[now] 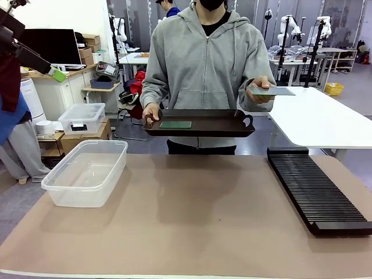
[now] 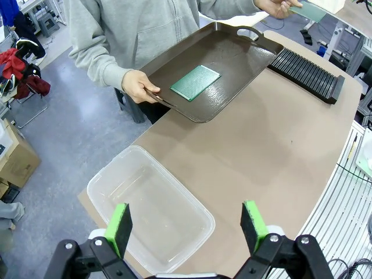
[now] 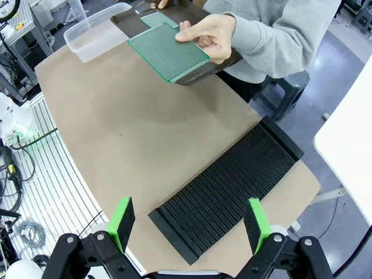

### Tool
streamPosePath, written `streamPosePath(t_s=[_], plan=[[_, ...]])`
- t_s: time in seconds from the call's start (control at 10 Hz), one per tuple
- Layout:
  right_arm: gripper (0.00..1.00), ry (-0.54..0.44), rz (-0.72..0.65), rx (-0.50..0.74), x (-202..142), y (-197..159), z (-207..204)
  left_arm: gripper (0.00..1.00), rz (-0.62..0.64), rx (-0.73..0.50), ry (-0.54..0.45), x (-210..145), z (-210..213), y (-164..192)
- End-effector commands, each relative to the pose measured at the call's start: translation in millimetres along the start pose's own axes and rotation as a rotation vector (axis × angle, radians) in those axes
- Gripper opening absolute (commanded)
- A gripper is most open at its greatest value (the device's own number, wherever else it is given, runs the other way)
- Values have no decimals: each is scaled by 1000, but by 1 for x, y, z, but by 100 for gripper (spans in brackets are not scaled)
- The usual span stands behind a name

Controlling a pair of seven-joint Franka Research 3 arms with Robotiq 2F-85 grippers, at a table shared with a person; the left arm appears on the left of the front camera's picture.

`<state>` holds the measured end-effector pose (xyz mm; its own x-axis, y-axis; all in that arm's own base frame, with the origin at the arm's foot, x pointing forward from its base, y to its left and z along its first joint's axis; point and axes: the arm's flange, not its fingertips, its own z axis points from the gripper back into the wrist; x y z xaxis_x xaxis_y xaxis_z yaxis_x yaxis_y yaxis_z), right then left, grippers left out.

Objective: Sort PCBs into racks and boxes based on the side picked up.
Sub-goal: Pick up the Blank PCB handed by the Human.

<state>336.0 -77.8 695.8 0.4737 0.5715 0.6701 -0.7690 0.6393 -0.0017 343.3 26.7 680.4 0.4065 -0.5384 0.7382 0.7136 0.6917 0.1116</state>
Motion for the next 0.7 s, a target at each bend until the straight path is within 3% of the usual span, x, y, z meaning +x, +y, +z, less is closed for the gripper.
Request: streamPosePath(t_s=[0.0, 0.6], plan=[[100, -12, -142, 132, 18, -22, -2, 100, -1, -2, -10, -2, -1, 0], [100, 50, -551, 516, 37, -102, -39, 100, -1, -2, -10, -2, -1, 0]])
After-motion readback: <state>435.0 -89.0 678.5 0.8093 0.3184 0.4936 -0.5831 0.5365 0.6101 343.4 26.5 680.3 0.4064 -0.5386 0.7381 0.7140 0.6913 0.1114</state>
